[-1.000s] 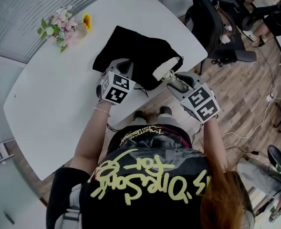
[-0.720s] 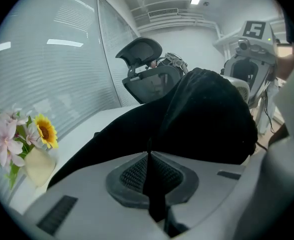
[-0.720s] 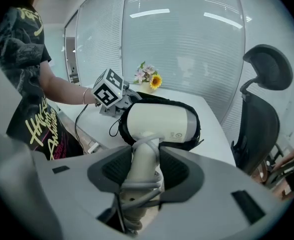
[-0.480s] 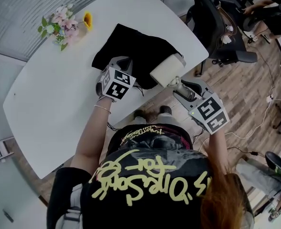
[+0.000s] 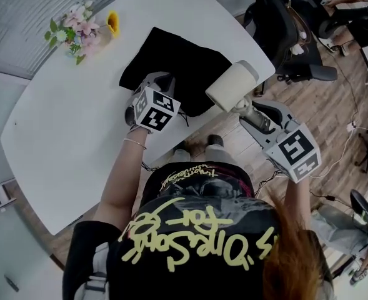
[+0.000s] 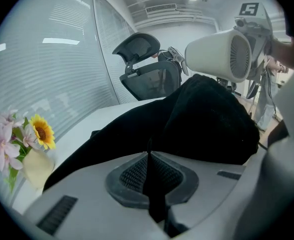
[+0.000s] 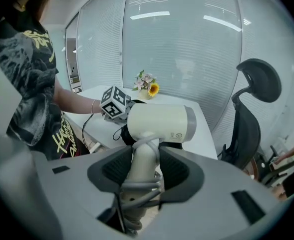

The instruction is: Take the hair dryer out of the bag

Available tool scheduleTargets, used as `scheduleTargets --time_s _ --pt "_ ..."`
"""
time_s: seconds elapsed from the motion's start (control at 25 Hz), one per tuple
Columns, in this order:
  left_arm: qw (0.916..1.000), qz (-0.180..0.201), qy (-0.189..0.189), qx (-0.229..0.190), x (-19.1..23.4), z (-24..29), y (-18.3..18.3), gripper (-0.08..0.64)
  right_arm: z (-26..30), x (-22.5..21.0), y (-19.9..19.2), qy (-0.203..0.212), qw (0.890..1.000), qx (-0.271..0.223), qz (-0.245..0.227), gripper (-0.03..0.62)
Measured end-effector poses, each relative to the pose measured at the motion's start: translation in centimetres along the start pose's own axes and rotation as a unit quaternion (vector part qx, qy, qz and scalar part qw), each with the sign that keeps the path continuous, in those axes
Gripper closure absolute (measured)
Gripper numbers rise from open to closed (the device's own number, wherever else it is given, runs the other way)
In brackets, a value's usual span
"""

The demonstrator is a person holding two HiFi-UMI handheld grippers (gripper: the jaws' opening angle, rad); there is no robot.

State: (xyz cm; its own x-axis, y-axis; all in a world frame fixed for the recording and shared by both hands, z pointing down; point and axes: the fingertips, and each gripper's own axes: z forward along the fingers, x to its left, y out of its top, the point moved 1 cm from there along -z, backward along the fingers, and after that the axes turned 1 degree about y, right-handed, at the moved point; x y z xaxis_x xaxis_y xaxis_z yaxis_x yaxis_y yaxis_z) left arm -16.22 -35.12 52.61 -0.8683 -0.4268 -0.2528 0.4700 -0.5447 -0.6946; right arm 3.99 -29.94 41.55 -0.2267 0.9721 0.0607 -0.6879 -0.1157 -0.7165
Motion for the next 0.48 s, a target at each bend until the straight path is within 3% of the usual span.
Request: scheduleTargets --time_s 0.24,0.48 --pt "1.0000 -0.001 -0.001 0.001 -0.1 -0.1 0.2 0.554 -0.7 -1.5 3.8 0.005 0.999 -0.033 -0.012 0.411" --pt "1.0000 0.000 -0.003 0.001 -0.3 -0.1 0.2 0.554 0.2 -2.8 6.6 0.009 0.999 -0.030 -0.035 0.410"
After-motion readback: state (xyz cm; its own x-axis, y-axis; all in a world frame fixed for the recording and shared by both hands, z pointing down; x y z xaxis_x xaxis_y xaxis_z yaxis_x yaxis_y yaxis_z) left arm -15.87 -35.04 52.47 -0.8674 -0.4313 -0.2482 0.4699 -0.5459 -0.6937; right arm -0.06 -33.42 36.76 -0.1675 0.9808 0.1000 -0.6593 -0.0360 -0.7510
